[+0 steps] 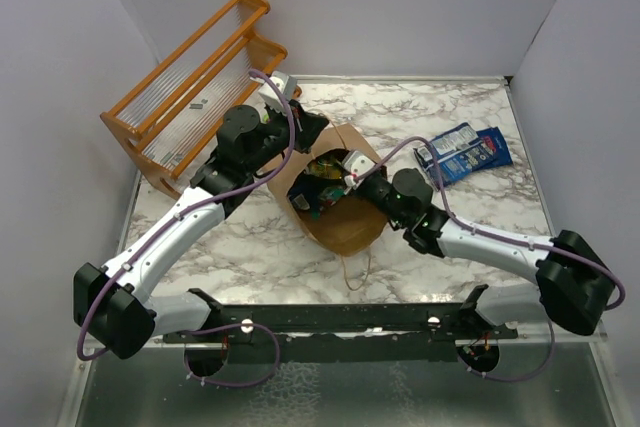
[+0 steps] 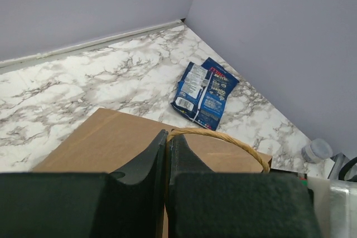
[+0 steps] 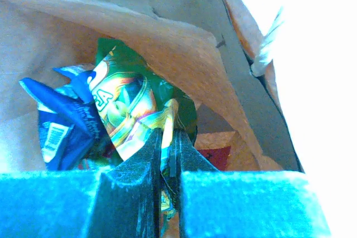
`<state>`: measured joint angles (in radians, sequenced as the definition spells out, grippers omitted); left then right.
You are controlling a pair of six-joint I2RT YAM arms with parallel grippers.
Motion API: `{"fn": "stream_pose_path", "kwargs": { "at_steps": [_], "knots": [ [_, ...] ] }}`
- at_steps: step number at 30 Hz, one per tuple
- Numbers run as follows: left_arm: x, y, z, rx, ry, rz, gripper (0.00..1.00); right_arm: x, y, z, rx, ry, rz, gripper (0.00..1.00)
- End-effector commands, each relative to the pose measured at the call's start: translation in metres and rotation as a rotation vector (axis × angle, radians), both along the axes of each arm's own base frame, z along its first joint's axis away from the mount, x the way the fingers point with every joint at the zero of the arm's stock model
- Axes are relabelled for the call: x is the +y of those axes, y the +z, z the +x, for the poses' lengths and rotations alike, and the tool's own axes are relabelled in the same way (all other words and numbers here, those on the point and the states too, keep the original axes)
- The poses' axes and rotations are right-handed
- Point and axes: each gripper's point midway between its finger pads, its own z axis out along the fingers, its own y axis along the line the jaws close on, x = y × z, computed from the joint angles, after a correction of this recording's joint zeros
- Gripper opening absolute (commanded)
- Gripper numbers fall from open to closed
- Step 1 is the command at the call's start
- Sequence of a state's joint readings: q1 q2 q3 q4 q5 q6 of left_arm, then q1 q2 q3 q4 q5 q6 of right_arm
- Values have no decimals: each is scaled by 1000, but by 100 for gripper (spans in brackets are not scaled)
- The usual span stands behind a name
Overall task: Take the snacks out of the paper bag
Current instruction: Take out the snack from the paper bag, then place the snack at the center of the board.
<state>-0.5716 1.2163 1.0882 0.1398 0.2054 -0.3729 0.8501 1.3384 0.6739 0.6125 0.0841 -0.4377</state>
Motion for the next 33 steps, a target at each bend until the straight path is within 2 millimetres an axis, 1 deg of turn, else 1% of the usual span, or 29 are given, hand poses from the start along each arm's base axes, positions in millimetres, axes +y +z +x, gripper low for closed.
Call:
{"fn": "stream_pose_path", "kwargs": {
  "at_steps": [1, 4, 7, 9, 14, 17, 20, 25, 27, 29, 31, 33],
  "knots": [
    [-5, 13, -1, -22, -19, -22, 0, 1, 7, -27, 49, 103, 6, 1],
    [-4, 13, -1, -24, -12, -18, 0, -4, 9, -39, 77, 133, 4, 1],
    [-3, 11, 1, -22, -6, -12, 0, -14, 18, -52, 89, 147, 4, 1],
    [-3, 11, 1, -22, -3, -10, 0, -21, 26, -59, 93, 150, -3, 1],
    [-4, 9, 2, -17, -5, -7, 0, -43, 56, -79, 74, 158, -19, 1],
    [-4, 8, 2, -12, -8, -8, 0, -57, 80, -93, 53, 173, 1, 1],
    [-4, 9, 2, -13, -7, -8, 0, -71, 109, -109, 2, 189, 54, 1],
    [-6, 6, 3, -5, -10, -7, 0, -102, 171, -128, -147, 154, 244, 1],
    [-7, 4, 3, -2, -12, -5, 0, -116, 193, -129, -196, 113, 326, 1],
    [-7, 4, 3, -1, -11, -6, 0, -127, 208, -126, -226, 59, 390, 1],
    [-7, 3, 3, -2, -9, -2, 0, -139, 217, -116, -238, -28, 437, 1],
    [-6, 3, 3, -3, -5, 0, 0, -155, 219, -99, -228, -161, 503, 1]
  ]
}}
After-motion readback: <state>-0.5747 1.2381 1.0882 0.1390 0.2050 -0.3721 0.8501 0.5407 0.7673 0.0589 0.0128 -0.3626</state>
